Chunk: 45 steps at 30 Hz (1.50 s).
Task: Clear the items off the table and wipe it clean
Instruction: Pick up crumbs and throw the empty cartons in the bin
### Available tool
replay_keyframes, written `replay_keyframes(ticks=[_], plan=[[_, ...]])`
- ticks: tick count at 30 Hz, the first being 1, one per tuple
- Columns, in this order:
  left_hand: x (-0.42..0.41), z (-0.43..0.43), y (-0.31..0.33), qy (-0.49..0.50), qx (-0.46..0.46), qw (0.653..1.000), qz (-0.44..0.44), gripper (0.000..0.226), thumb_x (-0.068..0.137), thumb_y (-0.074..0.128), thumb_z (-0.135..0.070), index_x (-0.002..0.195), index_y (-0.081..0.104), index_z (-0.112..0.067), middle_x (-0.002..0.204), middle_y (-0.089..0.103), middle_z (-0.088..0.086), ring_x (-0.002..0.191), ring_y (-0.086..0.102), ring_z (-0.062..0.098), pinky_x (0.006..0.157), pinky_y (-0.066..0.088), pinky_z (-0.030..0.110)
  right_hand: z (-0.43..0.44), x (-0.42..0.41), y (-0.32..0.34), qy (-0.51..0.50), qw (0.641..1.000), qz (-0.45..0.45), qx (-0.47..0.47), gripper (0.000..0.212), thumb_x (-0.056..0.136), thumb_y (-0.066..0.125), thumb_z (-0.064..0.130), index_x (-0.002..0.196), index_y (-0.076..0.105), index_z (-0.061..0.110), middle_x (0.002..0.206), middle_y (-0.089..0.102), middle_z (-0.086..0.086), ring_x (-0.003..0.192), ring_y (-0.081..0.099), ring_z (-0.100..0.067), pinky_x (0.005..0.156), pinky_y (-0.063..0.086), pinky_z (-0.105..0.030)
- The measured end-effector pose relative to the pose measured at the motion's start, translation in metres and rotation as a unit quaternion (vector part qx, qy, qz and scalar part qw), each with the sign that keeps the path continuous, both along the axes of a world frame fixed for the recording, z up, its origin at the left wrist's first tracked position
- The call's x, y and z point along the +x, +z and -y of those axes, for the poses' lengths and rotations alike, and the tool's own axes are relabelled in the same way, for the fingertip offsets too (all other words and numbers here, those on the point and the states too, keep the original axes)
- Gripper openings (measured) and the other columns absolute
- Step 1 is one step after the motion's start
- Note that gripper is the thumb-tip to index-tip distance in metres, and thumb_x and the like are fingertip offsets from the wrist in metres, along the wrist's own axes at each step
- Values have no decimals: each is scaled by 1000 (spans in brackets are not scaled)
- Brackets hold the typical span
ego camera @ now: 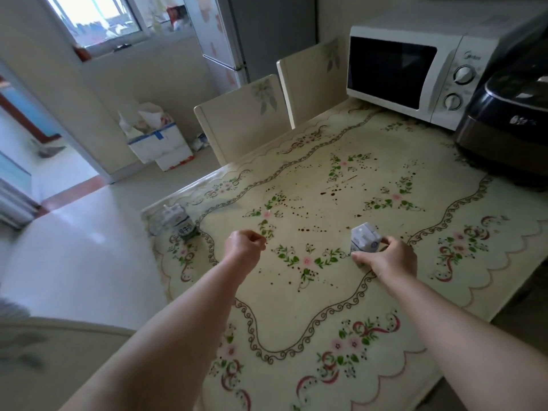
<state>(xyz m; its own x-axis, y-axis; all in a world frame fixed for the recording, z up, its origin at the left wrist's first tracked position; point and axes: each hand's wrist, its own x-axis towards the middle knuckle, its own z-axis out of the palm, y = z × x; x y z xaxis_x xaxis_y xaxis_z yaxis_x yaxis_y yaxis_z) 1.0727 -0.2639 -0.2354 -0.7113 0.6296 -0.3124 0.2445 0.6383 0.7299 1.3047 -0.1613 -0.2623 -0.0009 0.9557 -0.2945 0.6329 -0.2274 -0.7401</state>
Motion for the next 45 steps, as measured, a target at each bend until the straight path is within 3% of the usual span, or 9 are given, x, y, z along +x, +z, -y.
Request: replay_keyframes(ticks=[6,13,15,18,23,30,38,41,45], plan=[[-22,20,-4,29,-20,999,-17,9,94,60,-19,94,69,-17,90,69,-1,77,60,11,72,51,26,-3,-8,4,-3,999,-1,34,58,67,83,30,115,63,5,111,67,-15,95,60,-26,68,42,-25],[-44,33,-12,92,-35,995,-30,14,92,62,-18,102,69,-12,95,70,4,75,61,15,65,51,27,3,-39,7,79,994,-59,40,56,71,80,29,118,61,6,111,67,-11,87,58,-19,66,49,-22],[-56,39,-16,124,-44,991,-24,23,91,63,-21,110,64,-8,99,68,8,80,61,20,73,53,32,7,-54,6,115,989,-83,29,56,71,80,29,118,60,6,109,67,-10,84,59,-17,60,47,-19],[-77,48,-16,175,-56,983,-24,43,89,65,-26,125,51,-5,113,61,10,97,59,25,88,51,37,11,-76,4,148,982,-115,11,57,68,81,29,118,61,7,107,68,-9,86,63,-19,69,55,-27],[-117,56,-12,241,-73,967,-36,55,86,69,-33,124,40,-7,121,56,14,105,58,32,90,52,45,14,-113,5,199,969,-144,-8,55,69,81,25,117,61,8,106,68,-5,86,62,-16,69,50,-21],[-166,46,-21,272,-40,961,-20,74,75,79,-36,129,36,-9,129,53,14,111,56,35,95,49,48,14,-164,-4,234,958,-165,-33,48,68,83,23,110,65,11,93,68,1,88,65,-17,80,57,-36],[-205,17,-37,276,2,961,0,95,66,85,-34,138,28,-12,135,48,12,115,53,33,98,48,47,9,-202,-24,270,946,-175,-48,50,64,85,26,110,67,15,96,72,2,87,67,-11,78,56,-28],[-213,7,-42,274,22,961,2,88,67,86,-28,135,31,-13,129,51,10,108,53,27,93,45,35,7,-209,-28,273,945,-175,-49,49,64,85,26,109,68,16,95,72,3,89,67,-11,81,56,-30],[-219,-2,-46,280,30,959,-28,87,65,87,-31,135,36,-18,128,55,5,107,54,24,87,44,32,8,-211,-32,284,942,-170,-48,46,65,85,27,107,68,17,93,72,4,86,66,-10,78,55,-26]])
